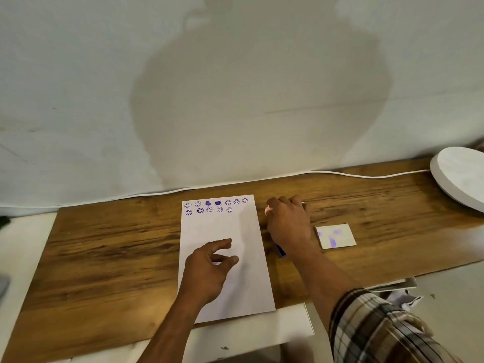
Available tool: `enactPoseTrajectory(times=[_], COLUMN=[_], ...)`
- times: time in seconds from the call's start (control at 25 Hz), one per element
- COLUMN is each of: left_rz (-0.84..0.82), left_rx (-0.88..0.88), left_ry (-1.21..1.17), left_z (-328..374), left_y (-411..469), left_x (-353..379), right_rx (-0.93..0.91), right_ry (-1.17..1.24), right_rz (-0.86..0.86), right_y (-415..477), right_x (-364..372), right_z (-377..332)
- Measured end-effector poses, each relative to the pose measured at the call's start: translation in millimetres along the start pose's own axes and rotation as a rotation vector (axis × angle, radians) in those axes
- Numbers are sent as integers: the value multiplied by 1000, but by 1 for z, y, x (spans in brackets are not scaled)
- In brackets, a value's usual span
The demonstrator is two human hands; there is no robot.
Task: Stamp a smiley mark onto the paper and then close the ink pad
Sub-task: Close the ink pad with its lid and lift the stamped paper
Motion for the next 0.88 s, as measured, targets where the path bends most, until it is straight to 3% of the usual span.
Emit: enactPoseTrajectory(times=[0.08, 0.16, 0.24, 0.32, 0.44, 0.56, 0.88], left_rz=[4, 4, 13, 34, 63, 83, 91], left_rx=[6, 13, 27, 20, 13, 25, 22], left_ry=[0, -2, -1, -10, -26, -26, -27], left_z=[-3, -4, -6, -7, -8, -10, -16], left_y=[2, 4, 5, 5, 4, 5, 8], left_x=[0, -1, -4, -7, -11, -12, -13], right_rx=[-27, 14, 182, 362, 556, 599, 598], right_ry=[24, 218, 437, 471, 383, 331, 330], right_rz=[-23, 46, 190, 234, -26, -221, -182], right_y=[-1, -4, -9, -14, -32, -41, -36], right_x=[3, -7, -22, -31, -24, -10, -6], right_z=[2, 9, 32, 69, 110, 120, 123])
Point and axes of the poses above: each hand's wrist, its own y-axis towards the middle knuckle, its own x-axis out of the palm, z = x × y, the point moved 1 cm from there along y, towards the middle knuckle, and after that the axes turned 9 degrees about x, right-handed, at the moved point
